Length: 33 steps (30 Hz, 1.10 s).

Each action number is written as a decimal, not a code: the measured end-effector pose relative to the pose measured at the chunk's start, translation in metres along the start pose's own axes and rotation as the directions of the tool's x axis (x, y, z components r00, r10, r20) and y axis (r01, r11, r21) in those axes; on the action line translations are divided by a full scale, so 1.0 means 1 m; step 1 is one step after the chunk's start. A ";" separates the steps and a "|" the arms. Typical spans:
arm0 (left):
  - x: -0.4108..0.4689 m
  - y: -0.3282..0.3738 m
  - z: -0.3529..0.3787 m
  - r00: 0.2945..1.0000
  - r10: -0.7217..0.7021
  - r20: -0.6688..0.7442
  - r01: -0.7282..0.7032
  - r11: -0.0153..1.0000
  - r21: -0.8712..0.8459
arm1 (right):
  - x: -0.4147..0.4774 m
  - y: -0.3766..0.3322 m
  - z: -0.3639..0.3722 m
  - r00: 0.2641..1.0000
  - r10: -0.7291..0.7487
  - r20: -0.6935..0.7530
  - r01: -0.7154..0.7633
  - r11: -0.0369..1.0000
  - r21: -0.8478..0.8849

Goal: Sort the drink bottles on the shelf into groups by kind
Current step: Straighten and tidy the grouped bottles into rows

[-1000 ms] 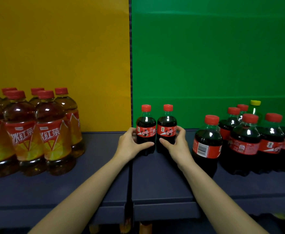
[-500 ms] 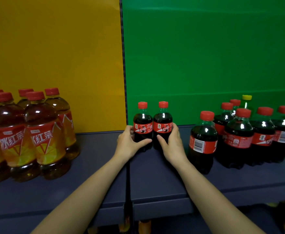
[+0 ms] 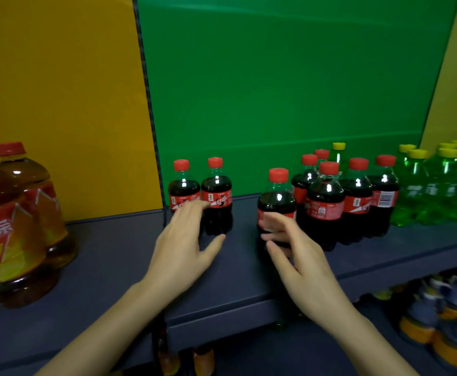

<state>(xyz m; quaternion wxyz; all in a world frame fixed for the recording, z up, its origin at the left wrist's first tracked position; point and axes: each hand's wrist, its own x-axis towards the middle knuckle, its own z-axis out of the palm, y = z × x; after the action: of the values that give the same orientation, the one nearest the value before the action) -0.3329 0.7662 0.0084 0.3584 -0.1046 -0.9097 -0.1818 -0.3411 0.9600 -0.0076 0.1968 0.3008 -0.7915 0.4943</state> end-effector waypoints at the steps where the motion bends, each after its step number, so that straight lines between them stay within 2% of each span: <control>1: -0.001 0.011 0.003 1.000 0.001 0.021 0.000 0.999 -0.043 | -0.004 0.003 -0.012 0.999 -0.013 -0.033 0.012 1.000 -0.010; 6: 0.002 0.062 0.028 0.992 -0.115 0.056 0.125 0.965 -0.232 | -0.001 0.039 -0.061 0.961 0.001 -0.275 -0.020 0.997 -0.069; 9: 0.006 0.085 0.050 0.982 -0.184 0.036 0.187 0.938 -0.292 | 0.009 0.063 -0.071 0.950 0.046 -0.307 -0.086 0.989 -0.118; 13: 0.013 0.099 0.077 0.959 -0.284 -0.019 0.263 0.908 -0.326 | 0.016 0.079 -0.070 0.964 0.064 -0.257 -0.108 0.981 -0.161; 23: 0.028 0.097 0.106 0.896 -0.442 -0.041 0.395 0.837 -0.378 | 0.022 0.087 -0.070 0.992 0.080 -0.095 -0.092 0.988 -0.126; 29: 0.021 0.085 0.093 0.876 -0.483 -0.004 0.434 0.791 -0.431 | 0.027 0.094 -0.076 0.995 0.098 0.033 -0.098 0.995 -0.006; 33: 0.014 0.073 0.079 0.873 -0.487 0.008 0.443 0.786 -0.431 | 0.029 0.091 -0.069 0.989 0.099 0.110 -0.095 0.995 -0.040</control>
<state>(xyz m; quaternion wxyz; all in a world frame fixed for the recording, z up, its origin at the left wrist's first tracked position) -0.3682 0.8657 -0.0163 0.3180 0.0576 -0.8266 -0.4607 -0.4225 1.0442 -0.0201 0.1331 0.2856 -0.8235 0.4718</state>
